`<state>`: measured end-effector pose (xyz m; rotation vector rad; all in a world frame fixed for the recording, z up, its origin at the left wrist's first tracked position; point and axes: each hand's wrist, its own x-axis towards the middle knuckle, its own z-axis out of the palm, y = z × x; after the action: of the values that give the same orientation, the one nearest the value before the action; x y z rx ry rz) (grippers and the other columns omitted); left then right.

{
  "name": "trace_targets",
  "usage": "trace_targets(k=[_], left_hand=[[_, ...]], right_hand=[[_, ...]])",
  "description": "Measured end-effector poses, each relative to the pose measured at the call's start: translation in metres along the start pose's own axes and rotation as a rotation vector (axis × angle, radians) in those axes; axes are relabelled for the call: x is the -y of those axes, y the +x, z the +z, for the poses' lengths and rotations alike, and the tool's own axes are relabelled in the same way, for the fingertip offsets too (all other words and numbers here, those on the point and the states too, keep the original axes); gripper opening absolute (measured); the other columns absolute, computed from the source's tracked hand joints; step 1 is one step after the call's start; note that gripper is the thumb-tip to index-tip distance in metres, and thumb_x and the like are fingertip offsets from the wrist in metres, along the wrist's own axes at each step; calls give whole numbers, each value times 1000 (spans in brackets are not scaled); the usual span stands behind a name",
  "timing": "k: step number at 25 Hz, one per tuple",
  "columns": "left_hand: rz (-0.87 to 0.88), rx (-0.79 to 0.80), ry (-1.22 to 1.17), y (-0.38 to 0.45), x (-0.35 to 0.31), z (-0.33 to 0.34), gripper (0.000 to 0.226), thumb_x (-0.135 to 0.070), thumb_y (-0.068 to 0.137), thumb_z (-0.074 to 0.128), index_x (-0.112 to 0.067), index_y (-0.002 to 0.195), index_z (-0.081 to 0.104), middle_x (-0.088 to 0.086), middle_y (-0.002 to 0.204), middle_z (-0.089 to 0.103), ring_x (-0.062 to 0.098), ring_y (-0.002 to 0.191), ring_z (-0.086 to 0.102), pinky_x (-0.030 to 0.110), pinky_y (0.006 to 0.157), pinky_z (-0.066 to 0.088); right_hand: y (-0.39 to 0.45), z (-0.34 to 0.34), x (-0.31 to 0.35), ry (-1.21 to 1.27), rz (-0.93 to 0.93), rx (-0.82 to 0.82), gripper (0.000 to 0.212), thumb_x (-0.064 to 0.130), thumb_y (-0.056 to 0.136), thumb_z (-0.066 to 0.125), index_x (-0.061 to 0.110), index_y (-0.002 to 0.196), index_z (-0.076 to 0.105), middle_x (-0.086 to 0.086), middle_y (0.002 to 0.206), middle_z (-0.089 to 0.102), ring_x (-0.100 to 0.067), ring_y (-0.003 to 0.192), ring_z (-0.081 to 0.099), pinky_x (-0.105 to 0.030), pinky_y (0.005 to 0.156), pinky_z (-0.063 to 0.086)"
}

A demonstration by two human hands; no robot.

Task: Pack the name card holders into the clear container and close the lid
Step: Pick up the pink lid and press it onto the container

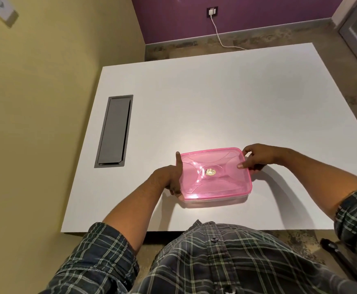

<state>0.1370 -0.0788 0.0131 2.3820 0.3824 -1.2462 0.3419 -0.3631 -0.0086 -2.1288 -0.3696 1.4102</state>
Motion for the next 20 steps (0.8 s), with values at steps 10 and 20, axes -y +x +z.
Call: trace_targets(k=[10,20], left_hand=[[76,-6,-19,0,3,-5,146,-6,73,82,-11,138,-49,23,113,68,20,72,59,27,61,48],[123,7,-256,-4,1,-14,149,-2,75,83,-21,134,-53,14,102,69,12,61,67,14,45,50]], right_hand=[[-11,20,-13,-186,138,325,47,37,65,95,4,94,80,-20,93,77,-26,82,76,-30,73,62],[-13,12,-19,-21,29,227,47,22,56,101,5,90,72,-22,93,76,-35,87,76,-30,72,61]])
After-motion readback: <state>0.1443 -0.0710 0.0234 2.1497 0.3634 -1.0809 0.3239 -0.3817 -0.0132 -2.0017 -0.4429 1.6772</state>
